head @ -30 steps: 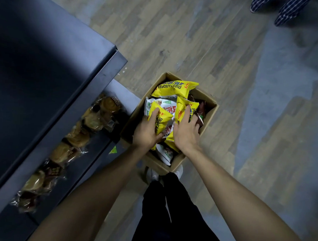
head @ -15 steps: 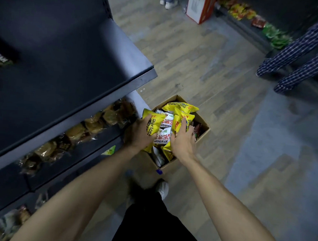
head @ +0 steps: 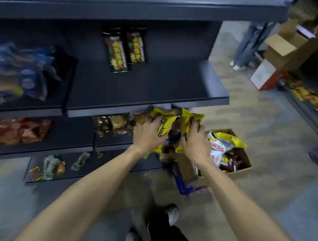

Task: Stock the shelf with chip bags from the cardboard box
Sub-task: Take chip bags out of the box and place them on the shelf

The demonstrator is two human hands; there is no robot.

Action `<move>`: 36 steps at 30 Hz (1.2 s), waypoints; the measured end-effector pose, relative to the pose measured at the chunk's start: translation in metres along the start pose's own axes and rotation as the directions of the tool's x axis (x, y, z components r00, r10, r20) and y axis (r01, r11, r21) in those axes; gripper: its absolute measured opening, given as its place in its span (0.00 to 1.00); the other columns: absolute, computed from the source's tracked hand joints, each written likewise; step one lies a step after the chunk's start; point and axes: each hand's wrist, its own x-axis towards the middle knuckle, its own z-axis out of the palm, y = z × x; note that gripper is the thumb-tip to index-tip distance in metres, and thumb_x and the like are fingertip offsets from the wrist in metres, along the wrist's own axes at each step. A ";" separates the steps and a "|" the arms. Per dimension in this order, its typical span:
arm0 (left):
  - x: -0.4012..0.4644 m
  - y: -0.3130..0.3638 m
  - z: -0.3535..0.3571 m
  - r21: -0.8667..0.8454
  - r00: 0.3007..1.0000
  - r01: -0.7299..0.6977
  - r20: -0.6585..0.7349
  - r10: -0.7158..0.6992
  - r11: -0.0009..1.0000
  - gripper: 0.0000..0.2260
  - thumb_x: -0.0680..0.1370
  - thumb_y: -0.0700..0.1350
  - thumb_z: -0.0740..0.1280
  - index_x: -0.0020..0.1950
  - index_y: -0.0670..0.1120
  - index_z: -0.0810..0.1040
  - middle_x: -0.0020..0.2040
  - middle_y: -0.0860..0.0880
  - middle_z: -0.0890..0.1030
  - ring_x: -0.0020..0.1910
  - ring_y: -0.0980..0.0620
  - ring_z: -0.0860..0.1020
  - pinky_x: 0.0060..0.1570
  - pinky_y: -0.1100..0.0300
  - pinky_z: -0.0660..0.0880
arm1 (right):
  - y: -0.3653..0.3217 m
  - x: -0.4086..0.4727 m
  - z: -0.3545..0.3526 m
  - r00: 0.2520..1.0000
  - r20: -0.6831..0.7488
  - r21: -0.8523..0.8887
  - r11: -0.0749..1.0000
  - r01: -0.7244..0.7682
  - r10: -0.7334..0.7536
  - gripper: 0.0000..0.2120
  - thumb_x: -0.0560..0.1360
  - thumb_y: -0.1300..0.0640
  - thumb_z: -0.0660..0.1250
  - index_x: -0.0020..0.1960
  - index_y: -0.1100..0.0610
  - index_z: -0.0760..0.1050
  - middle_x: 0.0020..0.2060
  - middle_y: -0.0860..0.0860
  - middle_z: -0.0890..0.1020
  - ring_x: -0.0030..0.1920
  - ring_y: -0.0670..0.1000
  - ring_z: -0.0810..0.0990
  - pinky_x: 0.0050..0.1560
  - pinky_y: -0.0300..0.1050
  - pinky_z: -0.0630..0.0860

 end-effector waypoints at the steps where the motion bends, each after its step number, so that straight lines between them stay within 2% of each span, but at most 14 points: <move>1: -0.007 -0.012 -0.015 0.006 0.999 0.027 -0.038 -0.027 1.000 0.30 0.71 0.64 0.66 0.70 0.54 0.70 0.55 0.48 0.81 0.49 0.41 0.81 0.40 0.52 0.75 | -0.019 -0.006 -0.005 0.999 -0.024 0.008 0.999 0.049 -0.049 0.34 0.76 0.47 0.64 0.77 0.53 0.53 0.64 0.60 0.68 0.58 0.66 0.74 0.47 0.58 0.75; 5: -0.023 -0.051 -0.079 0.032 0.979 0.104 -0.182 -0.097 0.994 0.30 0.71 0.65 0.66 0.70 0.54 0.70 0.51 0.49 0.78 0.44 0.42 0.81 0.35 0.53 0.72 | -0.087 -0.028 -0.030 0.969 -0.128 0.048 0.974 0.221 -0.213 0.33 0.75 0.47 0.65 0.76 0.53 0.57 0.62 0.59 0.70 0.57 0.65 0.75 0.48 0.57 0.75; 9: -0.020 -0.072 -0.156 0.117 0.921 0.116 -0.383 -0.063 0.986 0.29 0.70 0.64 0.67 0.68 0.53 0.71 0.47 0.50 0.78 0.40 0.45 0.80 0.31 0.57 0.67 | -0.146 -0.034 -0.083 0.904 -0.264 0.029 0.934 0.355 -0.335 0.32 0.75 0.46 0.64 0.75 0.51 0.56 0.61 0.55 0.70 0.56 0.62 0.75 0.43 0.54 0.72; 11: -0.006 -0.075 -0.199 0.181 0.865 0.115 -0.502 -0.009 0.977 0.29 0.69 0.64 0.67 0.66 0.52 0.73 0.45 0.49 0.78 0.39 0.45 0.80 0.29 0.59 0.65 | -0.171 -0.025 -0.125 0.854 -0.359 -0.001 0.915 0.404 -0.377 0.31 0.76 0.45 0.64 0.75 0.51 0.57 0.61 0.55 0.70 0.56 0.62 0.76 0.41 0.53 0.70; 13: 0.009 -0.077 -0.253 0.235 0.782 0.119 -0.621 0.054 0.965 0.29 0.70 0.65 0.66 0.66 0.52 0.72 0.45 0.49 0.78 0.39 0.45 0.80 0.29 0.58 0.66 | -0.201 -0.017 -0.179 0.765 -0.477 -0.047 0.882 0.469 -0.432 0.31 0.77 0.44 0.63 0.75 0.51 0.56 0.61 0.56 0.71 0.53 0.62 0.77 0.39 0.52 0.69; 16: 0.039 -0.071 -0.327 0.187 0.666 0.126 -0.744 0.056 0.974 0.30 0.71 0.66 0.64 0.68 0.51 0.69 0.49 0.48 0.77 0.43 0.45 0.80 0.32 0.56 0.69 | -0.248 -0.001 -0.252 0.669 -0.607 -0.011 0.846 0.534 -0.430 0.30 0.77 0.45 0.63 0.74 0.51 0.56 0.61 0.57 0.72 0.50 0.62 0.78 0.38 0.50 0.69; 18: 0.059 -0.065 -0.356 0.153 0.649 0.148 -0.760 0.020 0.977 0.31 0.72 0.66 0.63 0.69 0.51 0.68 0.53 0.47 0.77 0.45 0.44 0.80 0.34 0.56 0.69 | -0.273 0.011 -0.278 0.648 -0.638 0.009 0.838 0.545 -0.415 0.29 0.77 0.45 0.64 0.73 0.53 0.57 0.61 0.58 0.72 0.52 0.63 0.77 0.39 0.52 0.71; 21: 0.091 -0.064 -0.367 0.160 0.666 0.163 -0.746 0.011 0.974 0.32 0.73 0.69 0.60 0.68 0.50 0.68 0.56 0.46 0.77 0.47 0.43 0.80 0.36 0.55 0.68 | -0.298 0.033 -0.287 0.641 -0.636 -0.039 0.848 0.529 -0.430 0.29 0.77 0.45 0.63 0.72 0.54 0.58 0.60 0.59 0.72 0.54 0.63 0.77 0.41 0.51 0.69; 25: 0.135 -0.074 -0.366 0.189 0.678 0.189 -0.735 0.011 0.964 0.31 0.72 0.68 0.64 0.67 0.50 0.69 0.55 0.47 0.77 0.47 0.44 0.80 0.35 0.55 0.68 | -0.313 0.076 -0.285 0.664 -0.609 -0.097 0.871 0.481 -0.434 0.30 0.78 0.45 0.62 0.74 0.54 0.56 0.62 0.58 0.71 0.56 0.61 0.77 0.51 0.54 0.71; 30: 0.191 -0.085 -0.369 0.170 0.681 0.220 -0.732 -0.026 0.961 0.28 0.72 0.64 0.66 0.66 0.49 0.70 0.54 0.46 0.77 0.46 0.43 0.80 0.35 0.55 0.66 | -0.318 0.144 -0.290 0.657 -0.610 -0.095 0.863 0.495 -0.444 0.29 0.78 0.46 0.62 0.73 0.54 0.56 0.62 0.59 0.70 0.54 0.62 0.77 0.39 0.49 0.68; 33: 0.229 -0.088 -0.369 0.164 0.675 0.243 -0.736 -0.046 0.956 0.28 0.73 0.63 0.66 0.66 0.48 0.70 0.53 0.45 0.77 0.45 0.42 0.80 0.35 0.55 0.67 | -0.325 0.189 -0.295 0.657 -0.605 -0.084 0.857 0.509 -0.450 0.29 0.78 0.46 0.62 0.74 0.54 0.55 0.62 0.59 0.70 0.53 0.63 0.77 0.38 0.49 0.69; 36: 0.261 -0.093 -0.364 0.149 0.669 0.274 -0.740 -0.077 0.950 0.27 0.74 0.63 0.64 0.67 0.48 0.68 0.53 0.44 0.77 0.44 0.41 0.80 0.34 0.55 0.67 | -0.336 0.225 -0.293 0.676 -0.577 -0.074 0.854 0.515 -0.458 0.35 0.77 0.45 0.62 0.77 0.53 0.50 0.64 0.59 0.68 0.55 0.62 0.75 0.40 0.50 0.69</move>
